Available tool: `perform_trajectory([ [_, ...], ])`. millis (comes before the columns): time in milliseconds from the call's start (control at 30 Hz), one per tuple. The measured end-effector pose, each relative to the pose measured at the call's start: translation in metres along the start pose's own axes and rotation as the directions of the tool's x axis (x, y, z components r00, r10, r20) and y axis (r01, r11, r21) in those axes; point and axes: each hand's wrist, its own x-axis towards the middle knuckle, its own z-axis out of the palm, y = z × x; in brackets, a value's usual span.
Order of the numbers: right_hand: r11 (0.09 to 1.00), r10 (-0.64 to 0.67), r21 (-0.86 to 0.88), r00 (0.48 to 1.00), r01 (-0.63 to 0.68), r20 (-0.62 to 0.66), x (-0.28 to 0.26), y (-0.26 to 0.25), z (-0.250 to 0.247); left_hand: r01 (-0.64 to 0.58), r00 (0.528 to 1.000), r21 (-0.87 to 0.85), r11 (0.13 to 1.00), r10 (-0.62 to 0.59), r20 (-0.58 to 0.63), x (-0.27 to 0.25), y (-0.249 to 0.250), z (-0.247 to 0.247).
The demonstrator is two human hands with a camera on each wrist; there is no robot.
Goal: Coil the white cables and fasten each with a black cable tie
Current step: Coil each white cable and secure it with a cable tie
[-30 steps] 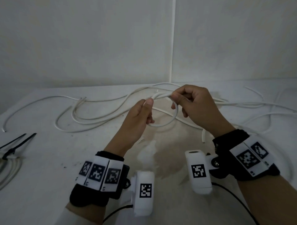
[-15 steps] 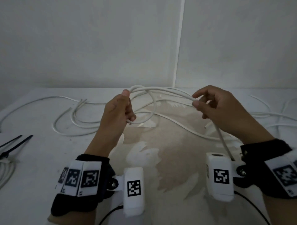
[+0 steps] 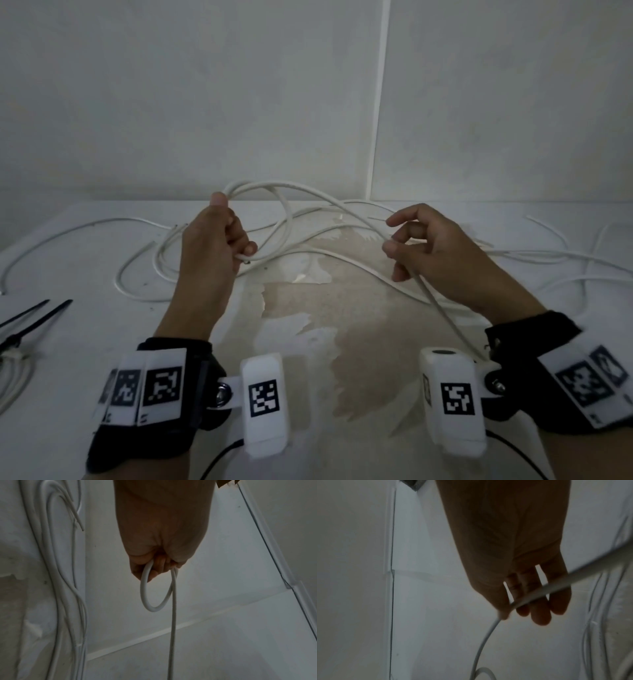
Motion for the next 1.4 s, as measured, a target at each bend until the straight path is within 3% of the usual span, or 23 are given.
perform_trajectory([
  [133, 0.994, -0.036, -0.104, 0.99, 0.022, -0.134, 0.005, 0.009, -0.003, -0.005, 1.0, 0.045, 0.999, 0.005, -0.017, 0.001, -0.001, -0.001],
  [200, 0.966, -0.13, -0.251, 0.949, 0.056, -0.287, 0.007, 0.013, -0.004, -0.007, 1.0, 0.099, 0.995, 0.008, -0.008, 0.0, -0.004, 0.002],
  [267, 0.904, -0.228, -0.423, 0.904, 0.059, -0.361, 0.006, 0.015, -0.003, -0.02, 1.0, 0.147, 0.989, 0.02, 0.0, -0.002, -0.007, 0.006],
  [367, 0.77, -0.301, -0.634, 0.92, 0.079, -0.251, 0.004, 0.017, 0.006, -0.058, 0.998, 0.193, 0.98, 0.057, 0.008, -0.004, -0.01, 0.01],
  [533, 0.534, -0.249, -0.838, 0.968, 0.116, -0.025, -0.003, 0.006, 0.017, -0.135, 0.991, 0.266, 0.955, 0.128, 0.042, -0.007, -0.011, 0.011],
  [667, 0.461, -0.246, -0.871, 0.967, 0.172, 0.06, -0.005, 0.0, 0.024, -0.167, 0.986, 0.287, 0.943, 0.159, 0.054, -0.007, -0.011, 0.012],
  [800, 0.45, -0.231, -0.882, 0.972, 0.139, 0.036, -0.005, -0.011, 0.023, -0.19, 0.982, 0.31, 0.932, 0.182, 0.055, -0.009, -0.008, 0.013],
  [933, 0.321, -0.197, -0.938, 0.978, 0.133, 0.071, 0.003, -0.018, 0.017, -0.225, 0.974, 0.284, 0.932, 0.221, 0.048, -0.014, -0.007, 0.02],
  [1100, 0.382, -0.178, -0.923, 0.984, 0.044, -0.026, -0.001, -0.025, 0.014, -0.287, 0.958, 0.289, 0.913, 0.274, 0.086, -0.029, -0.001, 0.039],
  [1200, 0.322, -0.17, -0.943, 0.985, 0.086, 0.032, -0.01, -0.034, 0.016, -0.306, 0.952, 0.333, 0.892, 0.284, 0.115, -0.033, 0.008, 0.043],
  [1333, 0.198, -0.322, -0.942, 0.925, 0.272, 0.2, -0.023, -0.058, 0.032, -0.375, 0.926, 0.412, 0.83, 0.316, 0.206, -0.041, 0.013, 0.047],
  [1400, 0.187, -0.453, -0.906, 0.852, 0.379, 0.263, -0.028, -0.069, 0.04, -0.388, 0.918, 0.462, 0.797, 0.291, 0.269, -0.047, 0.013, 0.051],
])
